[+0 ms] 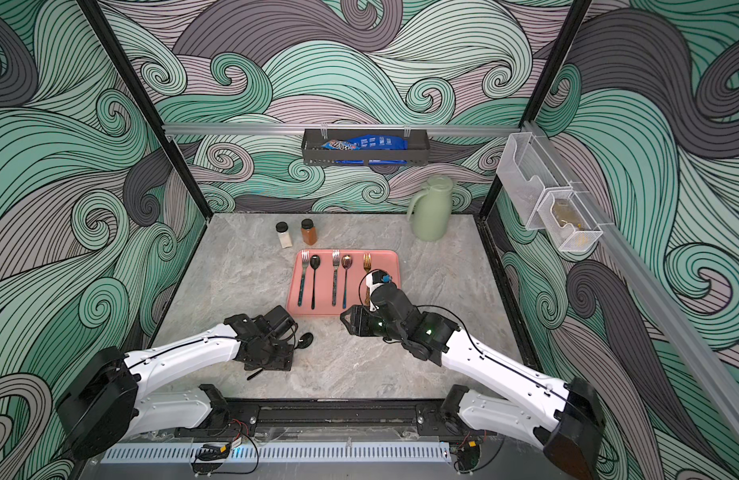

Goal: Set the spoon and fork side by side
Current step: Pick up the spoon from the center of the board.

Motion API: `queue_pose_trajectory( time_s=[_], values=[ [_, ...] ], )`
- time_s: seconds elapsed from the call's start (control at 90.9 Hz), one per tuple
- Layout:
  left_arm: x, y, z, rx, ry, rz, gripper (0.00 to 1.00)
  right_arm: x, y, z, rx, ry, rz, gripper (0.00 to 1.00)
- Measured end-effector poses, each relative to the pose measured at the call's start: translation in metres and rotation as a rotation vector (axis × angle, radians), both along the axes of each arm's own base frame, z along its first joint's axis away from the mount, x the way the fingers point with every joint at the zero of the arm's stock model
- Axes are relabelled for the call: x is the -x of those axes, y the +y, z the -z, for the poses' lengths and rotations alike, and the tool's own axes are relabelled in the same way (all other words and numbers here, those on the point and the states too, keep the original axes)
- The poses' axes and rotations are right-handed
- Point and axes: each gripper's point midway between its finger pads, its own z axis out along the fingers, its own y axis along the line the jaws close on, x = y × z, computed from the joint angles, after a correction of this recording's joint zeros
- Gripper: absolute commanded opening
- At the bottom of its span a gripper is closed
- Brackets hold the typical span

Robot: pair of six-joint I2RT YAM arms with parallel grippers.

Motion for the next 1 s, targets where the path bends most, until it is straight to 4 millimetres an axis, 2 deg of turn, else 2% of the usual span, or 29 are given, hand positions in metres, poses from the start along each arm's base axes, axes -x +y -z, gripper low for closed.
queue_pose_trajectory(
  time_s=[0.209, 0.319, 0.44, 0.627, 0.726, 0.793, 0.881, 1.002],
  values=[
    [0.003, -0.011, 0.001, 0.033, -0.007, 0.01, 0.8, -0.002, 0.0, 0.002, -0.001, 0.009, 0.015, 0.56],
    [0.006, -0.027, 0.0, 0.065, -0.018, 0.039, 0.8, -0.003, 0.001, 0.005, 0.005, 0.014, 0.017, 0.56],
    [0.014, -0.06, -0.003, 0.138, -0.024, 0.093, 0.79, -0.003, 0.0, 0.012, 0.009, 0.016, 0.02, 0.56],
    [0.026, -0.126, -0.011, 0.321, -0.036, 0.149, 0.77, 0.001, -0.006, 0.035, 0.037, 0.059, 0.031, 0.53],
    [0.026, -0.147, -0.014, 0.369, -0.03, 0.158, 0.77, 0.005, -0.011, 0.048, 0.055, 0.084, 0.036, 0.53],
    [0.025, -0.148, -0.014, 0.373, -0.035, 0.151, 0.77, 0.007, -0.013, 0.054, 0.063, 0.096, 0.036, 0.53],
    [0.022, -0.141, -0.019, 0.359, -0.053, 0.132, 0.77, 0.01, -0.016, 0.061, 0.069, 0.104, 0.034, 0.52],
    [0.009, -0.119, -0.037, 0.36, -0.115, 0.072, 0.76, 0.012, -0.016, 0.067, 0.078, 0.102, 0.018, 0.52]
  ],
)
